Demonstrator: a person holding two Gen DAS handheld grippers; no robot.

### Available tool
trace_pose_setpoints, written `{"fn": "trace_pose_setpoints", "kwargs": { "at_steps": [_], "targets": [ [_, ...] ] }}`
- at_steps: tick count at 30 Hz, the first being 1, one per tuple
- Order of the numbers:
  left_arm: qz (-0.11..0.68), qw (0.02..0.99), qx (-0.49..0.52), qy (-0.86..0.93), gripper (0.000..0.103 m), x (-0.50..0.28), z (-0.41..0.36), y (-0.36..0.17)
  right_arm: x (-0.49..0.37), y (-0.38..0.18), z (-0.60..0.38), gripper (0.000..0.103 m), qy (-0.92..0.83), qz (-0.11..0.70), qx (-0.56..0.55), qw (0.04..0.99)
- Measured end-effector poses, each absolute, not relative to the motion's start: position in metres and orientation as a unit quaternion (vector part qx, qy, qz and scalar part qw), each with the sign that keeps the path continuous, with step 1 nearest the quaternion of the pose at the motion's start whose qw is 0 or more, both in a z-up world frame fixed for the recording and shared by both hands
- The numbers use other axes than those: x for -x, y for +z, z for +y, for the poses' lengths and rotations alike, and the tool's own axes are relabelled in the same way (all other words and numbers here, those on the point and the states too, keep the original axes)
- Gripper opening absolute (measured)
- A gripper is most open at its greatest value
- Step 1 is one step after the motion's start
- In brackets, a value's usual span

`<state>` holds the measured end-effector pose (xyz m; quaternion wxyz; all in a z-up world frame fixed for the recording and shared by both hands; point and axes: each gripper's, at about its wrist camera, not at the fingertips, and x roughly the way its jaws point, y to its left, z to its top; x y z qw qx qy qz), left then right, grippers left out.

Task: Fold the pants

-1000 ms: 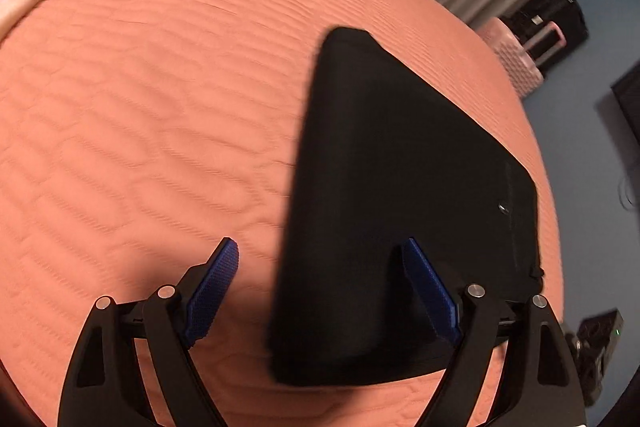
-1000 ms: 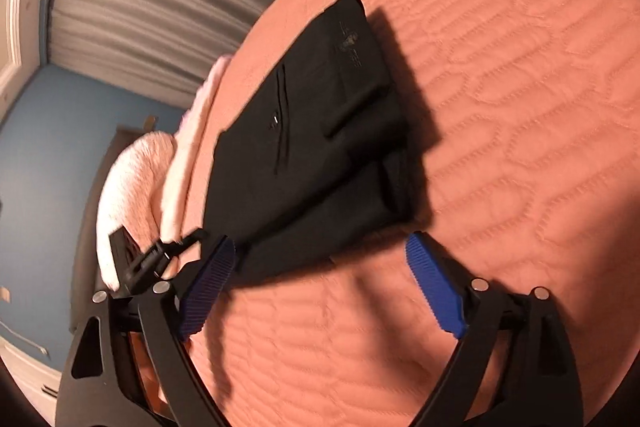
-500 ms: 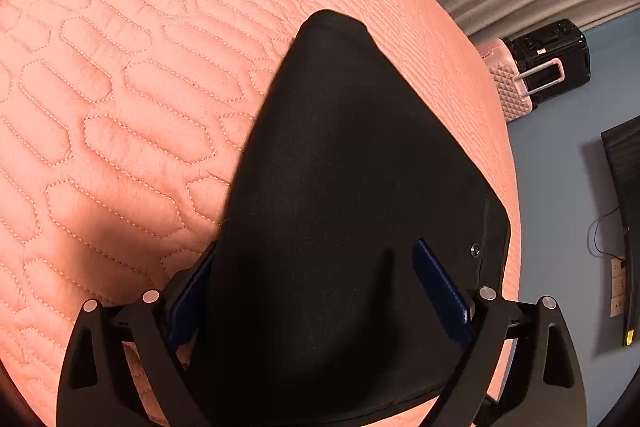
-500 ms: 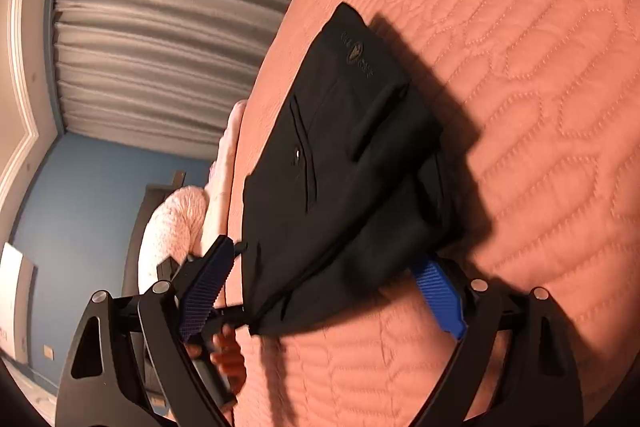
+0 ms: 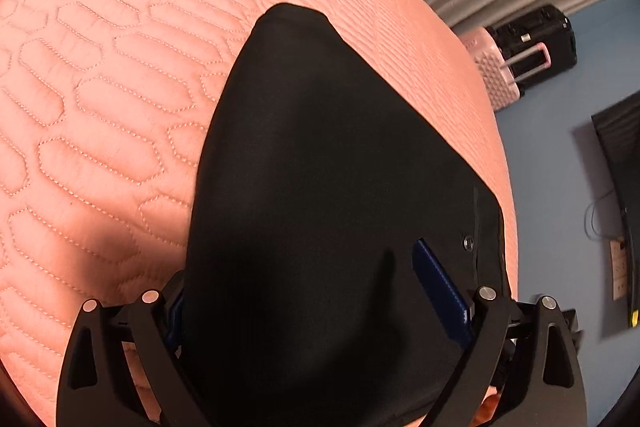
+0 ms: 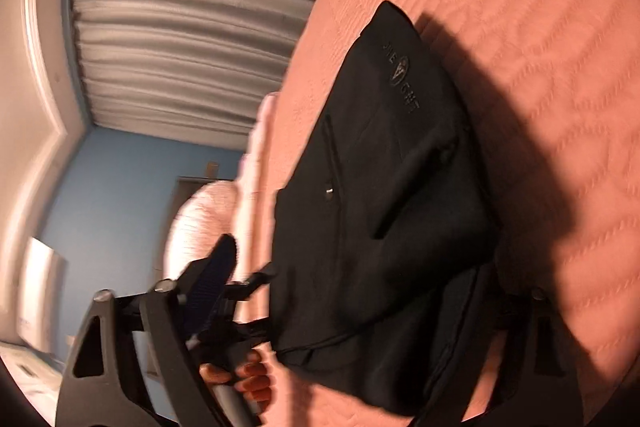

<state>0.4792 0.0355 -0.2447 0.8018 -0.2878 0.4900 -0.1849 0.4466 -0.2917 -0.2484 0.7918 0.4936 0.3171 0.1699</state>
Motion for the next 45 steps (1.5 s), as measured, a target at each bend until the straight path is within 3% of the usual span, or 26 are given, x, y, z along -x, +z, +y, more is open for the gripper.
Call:
{"fn": "trace_pose_setpoints", "kwargs": {
  "at_steps": [1, 2, 3, 5, 8, 14, 19, 23, 26, 27, 28, 29, 30, 32, 34, 37, 38, 42, 45],
  "targets": [
    [0.488, 0.805, 0.287, -0.177, 0.089, -0.477, 0.035, -0.244, -0.448, -0.252, -0.292, 0.020, 0.155, 0.329, -0.482, 0.797],
    [0.486, 0.812, 0.279, -0.166, 0.075, -0.474, 0.035, -0.242, -0.448, -0.258, -0.296, 0.020, 0.157, 0.328, -0.496, 0.788],
    [0.487, 0.820, 0.259, -0.154, 0.050, -0.471, 0.034, -0.240, -0.445, -0.258, -0.297, 0.019, 0.154, 0.330, -0.498, 0.787],
    [0.472, 0.824, 0.259, -0.179, 0.021, -0.461, 0.043, -0.233, -0.439, -0.245, -0.293, 0.018, 0.155, 0.332, -0.471, 0.803],
    [0.460, 0.822, 0.275, -0.193, 0.010, -0.449, 0.050, -0.214, -0.431, -0.210, -0.283, 0.018, 0.166, 0.332, -0.421, 0.828],
    [0.429, 0.842, 0.239, -0.226, 0.009, -0.403, 0.047, -0.134, -0.400, -0.134, -0.285, 0.017, 0.186, 0.310, -0.398, 0.843],
    [0.414, 0.842, 0.230, -0.258, 0.010, -0.317, 0.078, -0.092, -0.292, -0.086, -0.278, 0.017, 0.207, 0.288, -0.363, 0.861],
    [0.442, 0.836, 0.198, -0.259, 0.013, -0.230, 0.079, -0.127, -0.200, -0.128, -0.264, 0.018, 0.194, 0.307, -0.361, 0.859],
    [0.527, 0.807, 0.163, -0.210, 0.023, -0.182, 0.080, -0.216, -0.152, -0.226, -0.259, 0.026, 0.124, 0.443, -0.362, 0.811],
    [0.550, 0.795, 0.173, -0.188, 0.032, -0.167, 0.089, -0.247, -0.138, -0.246, -0.266, 0.029, 0.103, 0.463, -0.374, 0.797],
    [0.522, 0.800, 0.229, -0.188, 0.034, -0.150, 0.109, -0.254, -0.118, -0.263, -0.278, 0.027, 0.126, 0.450, -0.431, 0.772],
    [0.520, 0.798, 0.254, -0.169, 0.034, -0.141, 0.123, -0.251, -0.096, -0.268, -0.291, 0.032, 0.134, 0.439, -0.473, 0.752],
    [0.516, 0.802, 0.260, -0.149, 0.033, -0.133, 0.135, -0.241, -0.079, -0.258, -0.299, 0.037, 0.110, 0.444, -0.446, 0.769],
    [0.469, 0.853, 0.208, -0.094, 0.025, -0.115, 0.150, -0.197, -0.062, -0.225, -0.307, 0.037, 0.087, 0.433, -0.359, 0.822],
    [0.420, 0.892, 0.147, -0.079, 0.025, -0.109, 0.143, -0.158, -0.062, -0.193, -0.309, 0.037, 0.091, 0.411, -0.300, 0.856],
    [0.379, 0.919, 0.045, -0.100, 0.035, -0.119, 0.100, -0.116, -0.097, -0.164, -0.304, 0.037, 0.082, 0.408, -0.211, 0.885],
    [0.375, 0.921, 0.028, -0.104, 0.041, -0.126, 0.088, -0.113, -0.113, -0.165, -0.310, 0.037, 0.076, 0.409, -0.219, 0.883],
    [0.409, 0.903, -0.013, -0.128, 0.042, -0.163, 0.048, -0.133, -0.163, -0.173, -0.324, 0.037, 0.083, 0.405, -0.259, 0.873],
    [0.445, 0.886, -0.015, -0.132, 0.041, -0.195, 0.021, -0.154, -0.197, -0.202, -0.325, 0.038, 0.095, 0.448, -0.266, 0.848]
  ]
}}
